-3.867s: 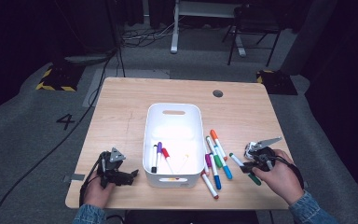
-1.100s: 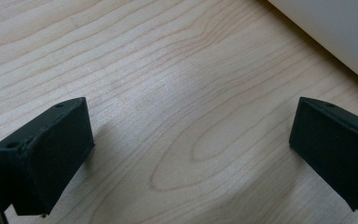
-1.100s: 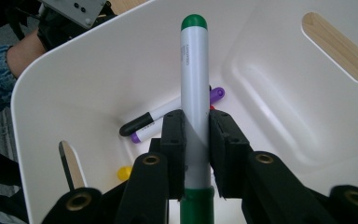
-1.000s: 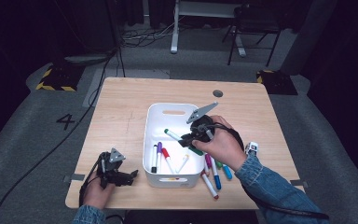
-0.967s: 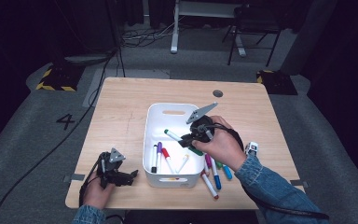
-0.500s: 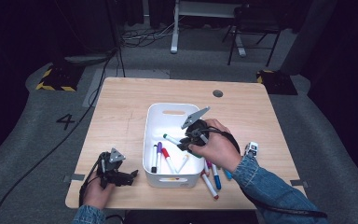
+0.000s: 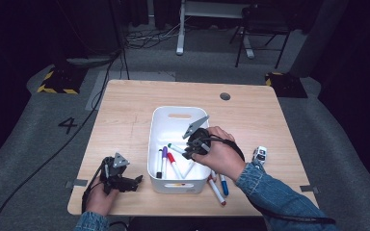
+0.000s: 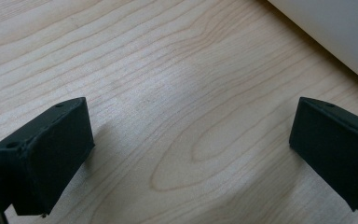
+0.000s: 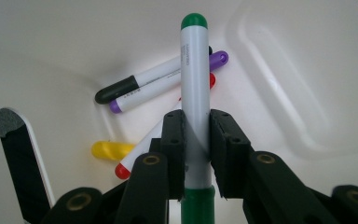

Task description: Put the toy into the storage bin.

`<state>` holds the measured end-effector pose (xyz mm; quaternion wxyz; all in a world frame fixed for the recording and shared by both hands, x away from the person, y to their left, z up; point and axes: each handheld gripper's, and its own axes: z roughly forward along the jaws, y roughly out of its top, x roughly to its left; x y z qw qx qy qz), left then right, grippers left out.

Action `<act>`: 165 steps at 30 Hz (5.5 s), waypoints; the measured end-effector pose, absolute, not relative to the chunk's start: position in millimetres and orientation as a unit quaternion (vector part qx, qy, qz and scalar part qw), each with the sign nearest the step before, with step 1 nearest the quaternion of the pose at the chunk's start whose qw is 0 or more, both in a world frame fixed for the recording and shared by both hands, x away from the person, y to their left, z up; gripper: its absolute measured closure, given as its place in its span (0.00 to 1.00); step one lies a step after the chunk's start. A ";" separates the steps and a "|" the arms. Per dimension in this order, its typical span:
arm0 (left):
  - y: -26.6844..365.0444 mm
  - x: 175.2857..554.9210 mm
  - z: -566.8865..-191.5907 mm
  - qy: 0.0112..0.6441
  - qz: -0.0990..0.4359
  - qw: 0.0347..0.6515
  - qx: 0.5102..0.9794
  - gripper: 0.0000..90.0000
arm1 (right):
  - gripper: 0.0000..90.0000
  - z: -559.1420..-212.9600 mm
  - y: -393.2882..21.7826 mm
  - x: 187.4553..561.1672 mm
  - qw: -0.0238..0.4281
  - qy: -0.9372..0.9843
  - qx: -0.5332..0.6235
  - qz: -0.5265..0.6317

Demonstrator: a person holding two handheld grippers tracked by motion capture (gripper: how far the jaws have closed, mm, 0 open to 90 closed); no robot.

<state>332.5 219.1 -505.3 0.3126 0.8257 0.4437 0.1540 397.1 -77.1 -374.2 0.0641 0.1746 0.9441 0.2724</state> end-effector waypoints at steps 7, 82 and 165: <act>219.1 332.4 -505.4 0.444 0.153 0.313 0.826 0.00 | 0.61 -368.8 -82.6 393.0 0.088 0.932 0.182 0.300; 219.3 332.1 -505.4 0.444 0.151 0.314 0.826 0.00 | 0.70 -460.1 -222.4 476.0 0.076 0.882 0.393 0.247; 219.3 332.1 -505.4 0.444 0.151 0.314 0.826 0.00 | 0.86 -328.7 -164.8 396.9 0.066 0.904 0.268 0.326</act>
